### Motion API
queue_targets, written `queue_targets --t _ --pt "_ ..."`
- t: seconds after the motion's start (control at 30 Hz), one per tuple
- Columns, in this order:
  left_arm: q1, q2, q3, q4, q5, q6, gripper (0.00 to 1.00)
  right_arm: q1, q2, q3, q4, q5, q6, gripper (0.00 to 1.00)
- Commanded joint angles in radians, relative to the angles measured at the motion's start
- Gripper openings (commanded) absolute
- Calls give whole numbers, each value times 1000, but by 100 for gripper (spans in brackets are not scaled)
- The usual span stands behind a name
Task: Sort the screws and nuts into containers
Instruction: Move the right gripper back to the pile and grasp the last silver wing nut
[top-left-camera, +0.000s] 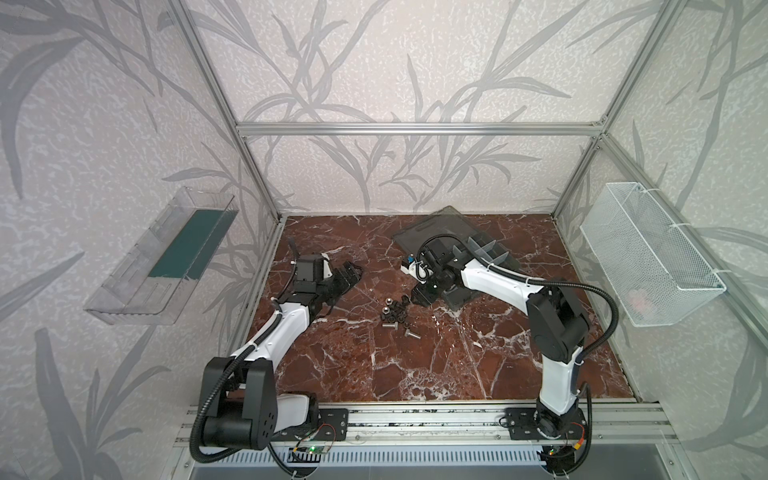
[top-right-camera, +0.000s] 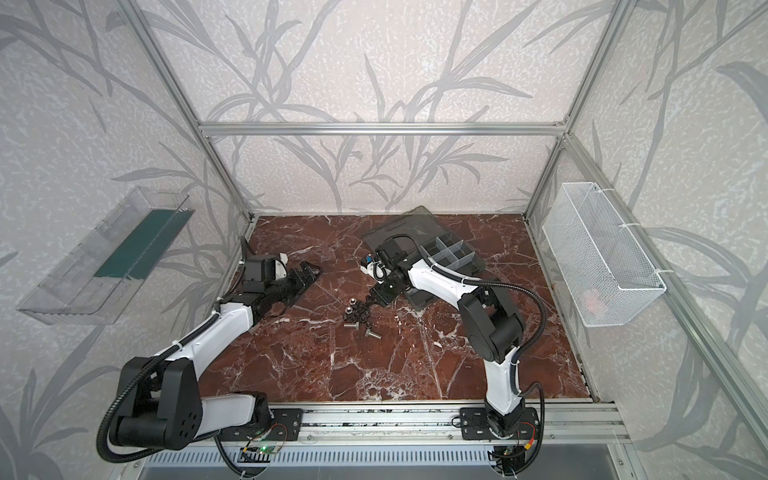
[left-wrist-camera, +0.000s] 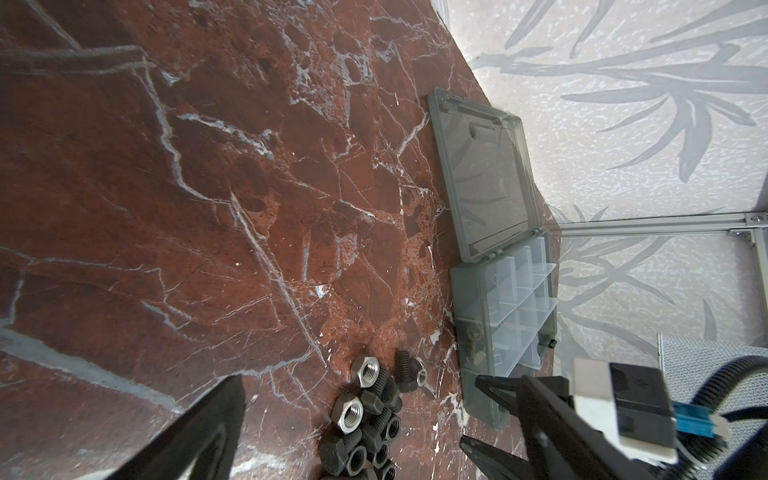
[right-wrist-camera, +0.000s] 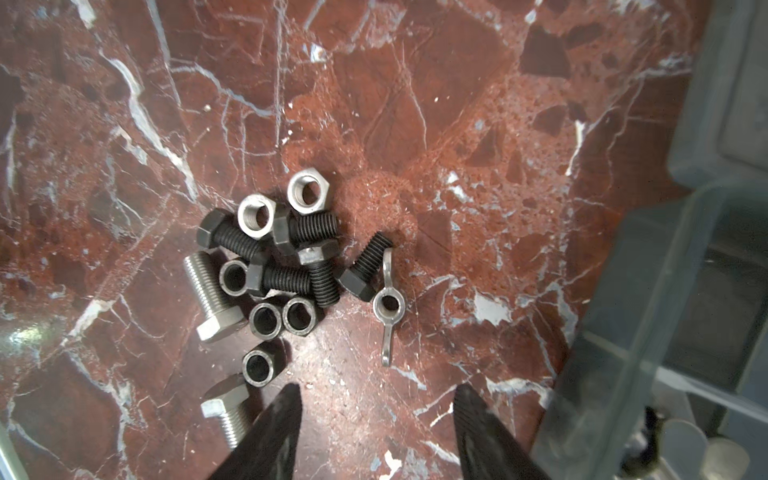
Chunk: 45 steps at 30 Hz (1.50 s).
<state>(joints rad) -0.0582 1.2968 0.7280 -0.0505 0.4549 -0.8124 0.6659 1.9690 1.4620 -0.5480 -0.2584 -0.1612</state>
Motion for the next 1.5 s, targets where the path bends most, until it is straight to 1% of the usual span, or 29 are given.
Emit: queue_targets --t 0.0,0.27,0.43,0.67,0.87,1.17,1.3,1.47 --pt "1 1 -7 6 2 -1 99 1 39 23 -9 -15 -38 60" --pt "1 6 -6 8 4 -1 99 15 79 21 22 15 -62 59" --pt "1 3 -7 6 3 2 99 24 112 42 22 63 -75 59" --pt "0 -9 -18 5 -5 2 99 36 144 60 24 73 -97 57" --pt "1 -15 -21 2 -9 1 100 44 174 69 22 113 -109 56" --pt "1 -21 -26 0 -12 3 100 54 210 69 38 116 -116 51" --pt "1 -20 -25 2 -15 2 99 55 224 70 37 113 -114 47" --pt "1 -15 -22 1 -16 3 99 57 228 69 33 110 -109 37"
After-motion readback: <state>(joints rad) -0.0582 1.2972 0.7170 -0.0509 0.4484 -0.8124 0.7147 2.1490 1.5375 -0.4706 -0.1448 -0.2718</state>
